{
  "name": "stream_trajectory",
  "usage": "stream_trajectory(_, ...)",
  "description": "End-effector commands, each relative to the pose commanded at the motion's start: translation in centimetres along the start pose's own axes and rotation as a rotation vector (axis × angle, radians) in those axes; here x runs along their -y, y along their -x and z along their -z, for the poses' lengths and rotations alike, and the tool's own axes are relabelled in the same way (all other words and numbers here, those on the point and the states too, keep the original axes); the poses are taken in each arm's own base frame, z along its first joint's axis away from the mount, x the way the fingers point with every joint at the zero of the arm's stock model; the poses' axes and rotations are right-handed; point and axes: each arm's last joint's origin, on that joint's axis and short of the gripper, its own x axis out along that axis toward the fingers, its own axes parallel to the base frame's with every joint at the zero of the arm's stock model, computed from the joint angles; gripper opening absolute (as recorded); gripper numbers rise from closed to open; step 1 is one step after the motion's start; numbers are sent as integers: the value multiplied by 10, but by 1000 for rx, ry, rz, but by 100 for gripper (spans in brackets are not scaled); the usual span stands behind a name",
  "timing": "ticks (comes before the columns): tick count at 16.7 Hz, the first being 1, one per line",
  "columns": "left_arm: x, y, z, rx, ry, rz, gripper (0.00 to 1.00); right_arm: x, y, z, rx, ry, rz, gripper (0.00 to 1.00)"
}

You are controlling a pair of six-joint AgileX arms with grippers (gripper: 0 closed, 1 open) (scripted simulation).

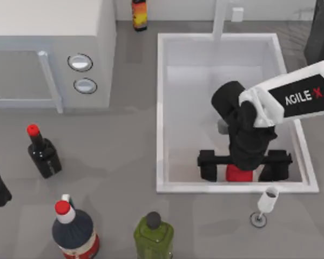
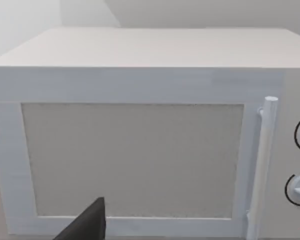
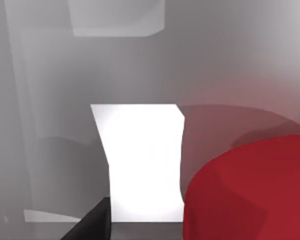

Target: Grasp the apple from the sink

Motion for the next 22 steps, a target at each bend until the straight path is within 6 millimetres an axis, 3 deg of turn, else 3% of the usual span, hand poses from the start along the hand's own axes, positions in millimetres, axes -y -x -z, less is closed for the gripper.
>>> stream_trajectory(7,0,0,0,0,0,0,100,0,0,0,0,0,0,2)
stream_trajectory(15,0,0,0,0,0,0,100,0,0,0,0,0,0,0)
stream_trajectory(16,0,0,0,0,0,0,100,-1,25,-5,46,7,0,0)
stream_trajectory(19,0,0,0,0,0,0,100,-5,35,-10,51,7,-3,0)
stream_trajectory(22,0,0,0,0,0,0,100,-12,68,-22,54,7,-5,0)
